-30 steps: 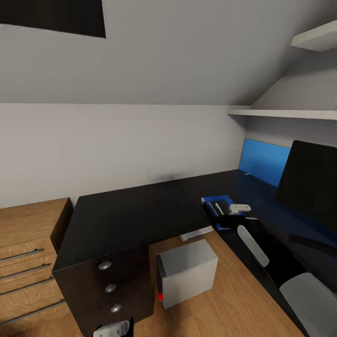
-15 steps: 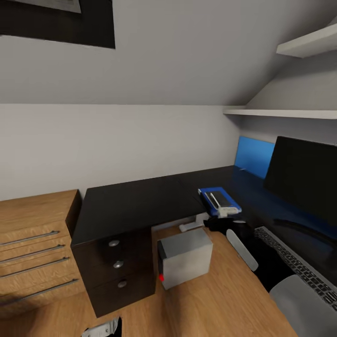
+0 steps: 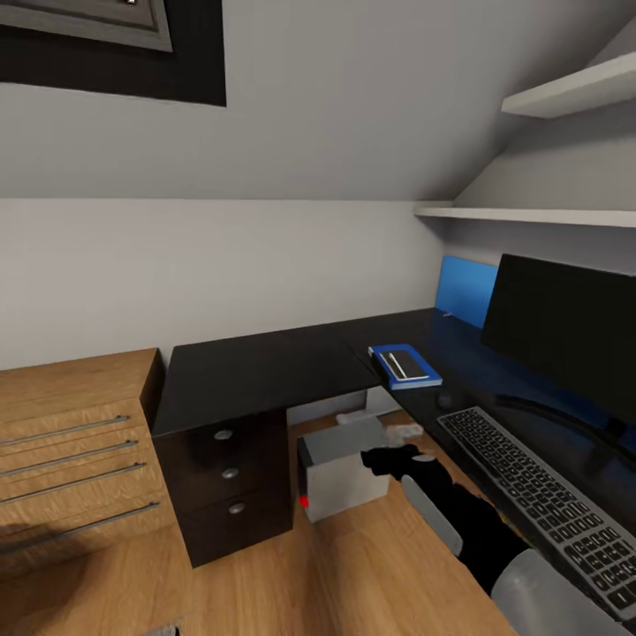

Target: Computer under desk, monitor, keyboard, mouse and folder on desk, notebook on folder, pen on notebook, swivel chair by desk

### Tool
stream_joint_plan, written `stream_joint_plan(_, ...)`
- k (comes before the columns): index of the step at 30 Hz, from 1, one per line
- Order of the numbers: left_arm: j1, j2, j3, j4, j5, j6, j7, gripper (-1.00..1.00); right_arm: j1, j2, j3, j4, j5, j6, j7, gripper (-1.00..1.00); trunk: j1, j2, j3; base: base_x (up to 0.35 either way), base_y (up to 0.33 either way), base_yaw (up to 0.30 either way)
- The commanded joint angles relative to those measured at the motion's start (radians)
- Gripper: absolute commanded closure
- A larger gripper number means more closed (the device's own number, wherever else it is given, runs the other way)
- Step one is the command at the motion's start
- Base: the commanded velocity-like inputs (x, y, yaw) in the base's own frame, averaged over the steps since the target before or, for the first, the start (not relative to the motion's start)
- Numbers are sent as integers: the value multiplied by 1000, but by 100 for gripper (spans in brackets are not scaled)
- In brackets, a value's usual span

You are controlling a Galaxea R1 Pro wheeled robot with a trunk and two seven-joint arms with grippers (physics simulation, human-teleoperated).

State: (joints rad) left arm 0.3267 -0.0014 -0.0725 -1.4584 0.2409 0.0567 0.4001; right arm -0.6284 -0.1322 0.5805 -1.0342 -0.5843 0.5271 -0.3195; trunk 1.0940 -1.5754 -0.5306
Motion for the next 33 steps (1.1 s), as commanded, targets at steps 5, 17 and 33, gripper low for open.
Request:
stream_joint_plan(5, 0, 1, 29, 65, 5, 7, 5, -100, 55, 5, 129, 167, -11, -210, -10, -100, -19, 35, 15, -8, -1, 0)
stream_joint_plan(17, -85, -4, 34, 337, 6, 9, 4, -100, 92, 129, 241, 675, -11, -648, 10, -100, -65, 119, 53, -1, 0, 0)
stream_joint_plan(33, -293, -7, 34, 726, 6, 2, 1, -100, 96, 172, 243, 1000, -16, -954, 170, -100, -127, 231, 103, 0, 0, 0)
